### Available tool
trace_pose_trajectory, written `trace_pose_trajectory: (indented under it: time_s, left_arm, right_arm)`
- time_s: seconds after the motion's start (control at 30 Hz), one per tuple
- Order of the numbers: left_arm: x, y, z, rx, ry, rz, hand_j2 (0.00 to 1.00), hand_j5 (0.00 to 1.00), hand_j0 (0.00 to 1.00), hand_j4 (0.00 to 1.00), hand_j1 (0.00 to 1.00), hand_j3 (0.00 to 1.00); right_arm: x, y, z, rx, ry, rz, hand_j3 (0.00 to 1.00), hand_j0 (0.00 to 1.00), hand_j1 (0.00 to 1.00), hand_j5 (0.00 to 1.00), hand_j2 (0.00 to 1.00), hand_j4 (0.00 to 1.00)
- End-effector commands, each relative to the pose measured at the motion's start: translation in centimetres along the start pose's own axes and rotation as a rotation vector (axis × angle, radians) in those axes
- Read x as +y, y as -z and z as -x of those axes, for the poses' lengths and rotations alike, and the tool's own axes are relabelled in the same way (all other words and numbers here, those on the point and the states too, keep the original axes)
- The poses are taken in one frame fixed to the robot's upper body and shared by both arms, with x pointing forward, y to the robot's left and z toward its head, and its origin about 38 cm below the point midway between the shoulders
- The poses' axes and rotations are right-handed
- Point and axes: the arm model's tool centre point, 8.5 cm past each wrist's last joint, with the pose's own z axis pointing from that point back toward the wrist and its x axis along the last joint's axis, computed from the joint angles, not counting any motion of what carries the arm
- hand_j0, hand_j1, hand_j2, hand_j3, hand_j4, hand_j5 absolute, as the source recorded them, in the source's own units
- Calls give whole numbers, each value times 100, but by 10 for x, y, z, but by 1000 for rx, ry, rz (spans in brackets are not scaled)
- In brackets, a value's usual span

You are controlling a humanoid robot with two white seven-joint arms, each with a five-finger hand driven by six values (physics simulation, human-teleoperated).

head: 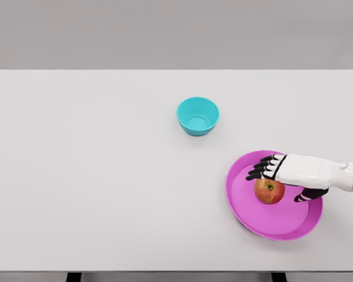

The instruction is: Put the apple from the pink plate into the blue bowl with your right arm

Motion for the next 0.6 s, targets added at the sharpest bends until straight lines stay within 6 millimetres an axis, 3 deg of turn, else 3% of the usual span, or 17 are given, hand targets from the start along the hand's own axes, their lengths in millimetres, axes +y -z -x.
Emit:
trace_pose_trajectory:
  time_s: [0.0,0.23,0.57]
  left_arm:
    - [0,0,1,1,0,0,100,100,100,100,100,100]
    - [0,0,0,0,0,0,100,100,100,100,100,100]
    - [0,0,0,0,0,0,100,100,100,100,100,100]
  right_arm:
    - [0,1,-1,-6,5,-2,100,100,100,100,100,100]
    - [-5,14,-5,-35,-1,19,100,100,100,100,100,100]
    - [1,18,-6,-45,14,3,100,100,100,100,100,100]
